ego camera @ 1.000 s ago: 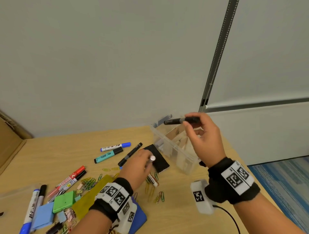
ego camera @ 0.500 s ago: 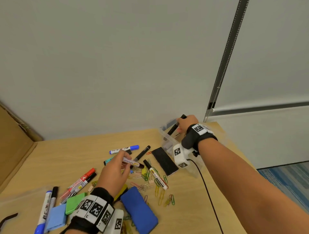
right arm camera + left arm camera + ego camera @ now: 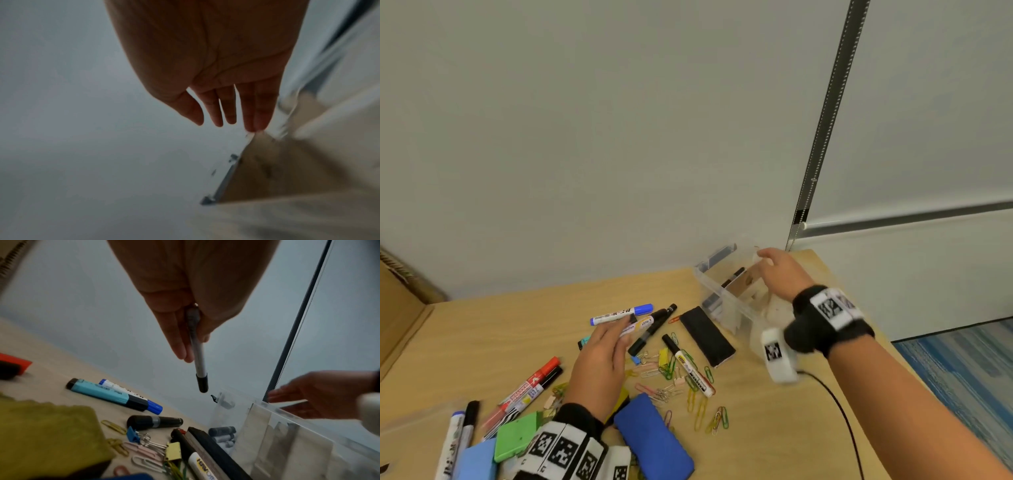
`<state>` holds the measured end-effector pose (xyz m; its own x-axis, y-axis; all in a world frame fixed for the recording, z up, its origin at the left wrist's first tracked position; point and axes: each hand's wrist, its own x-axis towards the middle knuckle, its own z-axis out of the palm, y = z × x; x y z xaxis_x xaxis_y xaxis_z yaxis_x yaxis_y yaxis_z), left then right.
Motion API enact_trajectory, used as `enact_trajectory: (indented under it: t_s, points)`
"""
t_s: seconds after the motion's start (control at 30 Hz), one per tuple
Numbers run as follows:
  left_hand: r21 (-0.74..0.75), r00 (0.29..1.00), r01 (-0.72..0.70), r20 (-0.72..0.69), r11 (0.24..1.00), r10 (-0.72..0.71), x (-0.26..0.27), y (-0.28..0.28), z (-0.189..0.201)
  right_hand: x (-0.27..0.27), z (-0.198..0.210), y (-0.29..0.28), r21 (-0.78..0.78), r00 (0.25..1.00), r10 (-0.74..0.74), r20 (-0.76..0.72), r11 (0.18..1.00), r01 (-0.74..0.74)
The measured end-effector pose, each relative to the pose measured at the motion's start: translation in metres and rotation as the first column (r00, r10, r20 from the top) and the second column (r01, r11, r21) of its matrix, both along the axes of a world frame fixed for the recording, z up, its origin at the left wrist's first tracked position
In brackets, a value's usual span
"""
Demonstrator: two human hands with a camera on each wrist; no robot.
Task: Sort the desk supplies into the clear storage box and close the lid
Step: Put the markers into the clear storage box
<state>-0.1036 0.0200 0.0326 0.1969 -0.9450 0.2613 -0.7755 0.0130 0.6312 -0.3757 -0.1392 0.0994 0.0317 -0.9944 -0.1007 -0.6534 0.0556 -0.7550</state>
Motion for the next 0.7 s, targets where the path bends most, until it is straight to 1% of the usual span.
enact_trajectory:
  t_s: [0.03,0.07,0.1,0.13,0.17,0.23,0.33,0.47,0.53,0.6,0.67,0.7]
  points:
    - [0.003,0.999,-0.004,-0.035,1.000,0.004,-0.003,-0.002,0.000,-0.009,-0.008,0.012,-0.054,0.995,-0.013,-0.099,0.999,0.007]
    - [-0.003,0.998,-0.003,-0.065,1.000,0.003,-0.008,-0.005,0.002,-0.019,-0.017,0.023,-0.118,0.973,-0.035,-0.227,0.993,0.009]
    - [-0.014,0.996,0.005,-0.086,1.000,-0.006,-0.016,-0.009,0.006,-0.028,-0.028,0.030,-0.178,0.932,-0.088,-0.351,0.984,0.026]
    - [-0.026,0.995,0.015,-0.095,1.000,-0.018,-0.026,-0.015,0.013,-0.034,-0.037,0.037,-0.198,0.889,-0.138,-0.436,0.979,0.055]
    - [-0.036,0.995,0.032,-0.089,0.999,-0.035,-0.037,-0.023,0.020,-0.039,-0.046,0.038,-0.176,0.859,-0.160,-0.485,0.981,0.084]
    - [-0.035,0.998,0.062,-0.001,0.997,-0.062,-0.063,-0.044,0.035,-0.041,-0.057,0.039,-0.112,0.839,-0.166,-0.518,0.986,0.125]
    - [-0.022,0.971,0.082,0.227,0.996,-0.075,-0.095,-0.087,0.044,-0.038,-0.060,0.038,-0.099,0.817,-0.135,-0.560,0.990,0.096]
    - [0.104,0.871,0.083,0.476,0.991,-0.123,-0.121,-0.142,0.033,-0.037,-0.060,0.038,-0.089,0.804,-0.119,-0.583,0.993,0.082]
    - [0.187,0.811,0.062,0.563,0.980,-0.158,-0.131,-0.159,0.034,-0.036,-0.059,0.038,-0.090,0.803,-0.116,-0.585,0.993,0.078]
    - [0.339,0.757,0.040,0.603,0.940,-0.250,-0.137,-0.170,0.037,-0.036,-0.059,0.037,-0.093,0.803,-0.113,-0.585,0.993,0.072]
    - [0.510,0.671,0.045,0.621,0.859,-0.405,-0.140,-0.174,0.042,-0.036,-0.058,0.038,-0.097,0.803,-0.110,-0.586,0.993,0.064]
    - [0.570,0.634,0.046,0.618,0.821,-0.465,-0.139,-0.175,0.044,-0.035,-0.057,0.039,-0.097,0.803,-0.106,-0.586,0.993,0.060]
